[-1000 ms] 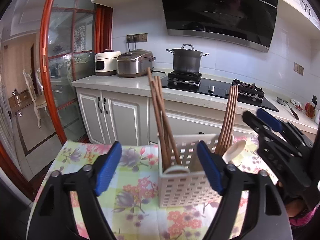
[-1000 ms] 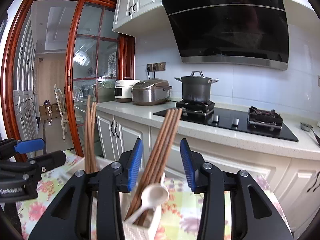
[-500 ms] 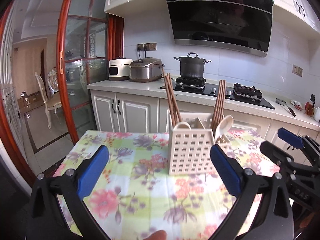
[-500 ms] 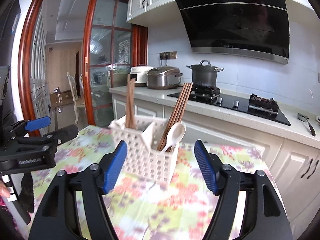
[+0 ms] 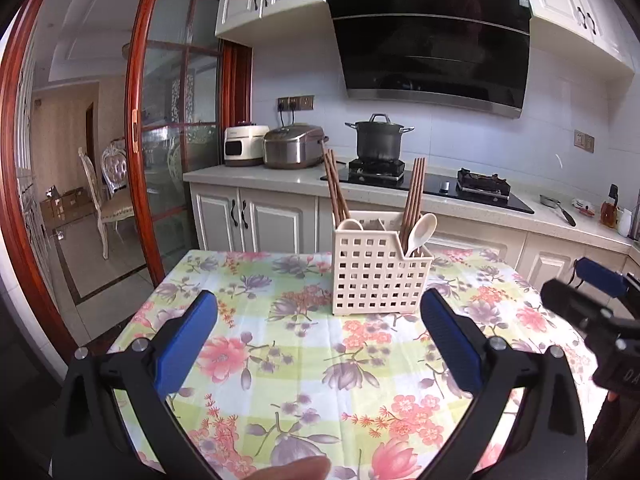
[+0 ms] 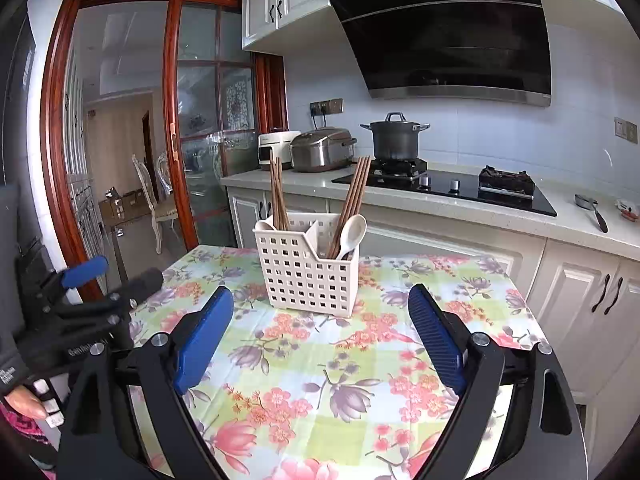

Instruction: Organize utensils

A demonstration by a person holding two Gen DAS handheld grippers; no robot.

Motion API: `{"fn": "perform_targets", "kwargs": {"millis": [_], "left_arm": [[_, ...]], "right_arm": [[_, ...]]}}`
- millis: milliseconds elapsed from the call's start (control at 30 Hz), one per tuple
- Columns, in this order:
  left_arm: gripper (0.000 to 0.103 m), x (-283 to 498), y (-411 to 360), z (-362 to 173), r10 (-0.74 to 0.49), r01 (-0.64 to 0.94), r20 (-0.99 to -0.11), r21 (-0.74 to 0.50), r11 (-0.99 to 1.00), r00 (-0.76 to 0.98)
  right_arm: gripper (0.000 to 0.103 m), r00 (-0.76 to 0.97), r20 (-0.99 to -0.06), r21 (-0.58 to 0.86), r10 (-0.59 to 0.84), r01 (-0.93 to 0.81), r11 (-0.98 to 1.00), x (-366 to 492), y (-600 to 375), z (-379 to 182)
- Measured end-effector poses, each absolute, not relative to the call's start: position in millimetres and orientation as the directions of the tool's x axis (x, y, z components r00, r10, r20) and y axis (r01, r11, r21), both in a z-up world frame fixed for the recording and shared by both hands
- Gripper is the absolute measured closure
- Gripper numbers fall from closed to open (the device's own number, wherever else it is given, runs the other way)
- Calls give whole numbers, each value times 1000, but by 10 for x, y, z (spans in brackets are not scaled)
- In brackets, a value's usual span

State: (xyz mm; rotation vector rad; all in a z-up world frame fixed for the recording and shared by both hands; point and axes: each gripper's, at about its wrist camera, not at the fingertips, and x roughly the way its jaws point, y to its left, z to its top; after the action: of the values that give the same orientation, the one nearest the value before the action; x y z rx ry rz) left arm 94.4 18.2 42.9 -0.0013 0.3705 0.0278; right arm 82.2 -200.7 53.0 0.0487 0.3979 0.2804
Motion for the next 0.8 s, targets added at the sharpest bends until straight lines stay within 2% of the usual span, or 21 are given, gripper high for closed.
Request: {"fn": "perform_targets", "kwargs": {"millis": [100,300,800], "left_arm": [[5,936,156,444,58,-52,-363,26,998,930],[5,924,179,456,-13,5,-410,-21,1000,912],[5,857,141,475,-6,2,-390,-11,1000,921]], "right_arm": [[19,881,-386,118,273,-246,962,860,-2069,527],[19,888,-379,105,261,-239,965,845,-2089,549],[19,890,-376,90,256,-239,967,840,-2061,523]]}}
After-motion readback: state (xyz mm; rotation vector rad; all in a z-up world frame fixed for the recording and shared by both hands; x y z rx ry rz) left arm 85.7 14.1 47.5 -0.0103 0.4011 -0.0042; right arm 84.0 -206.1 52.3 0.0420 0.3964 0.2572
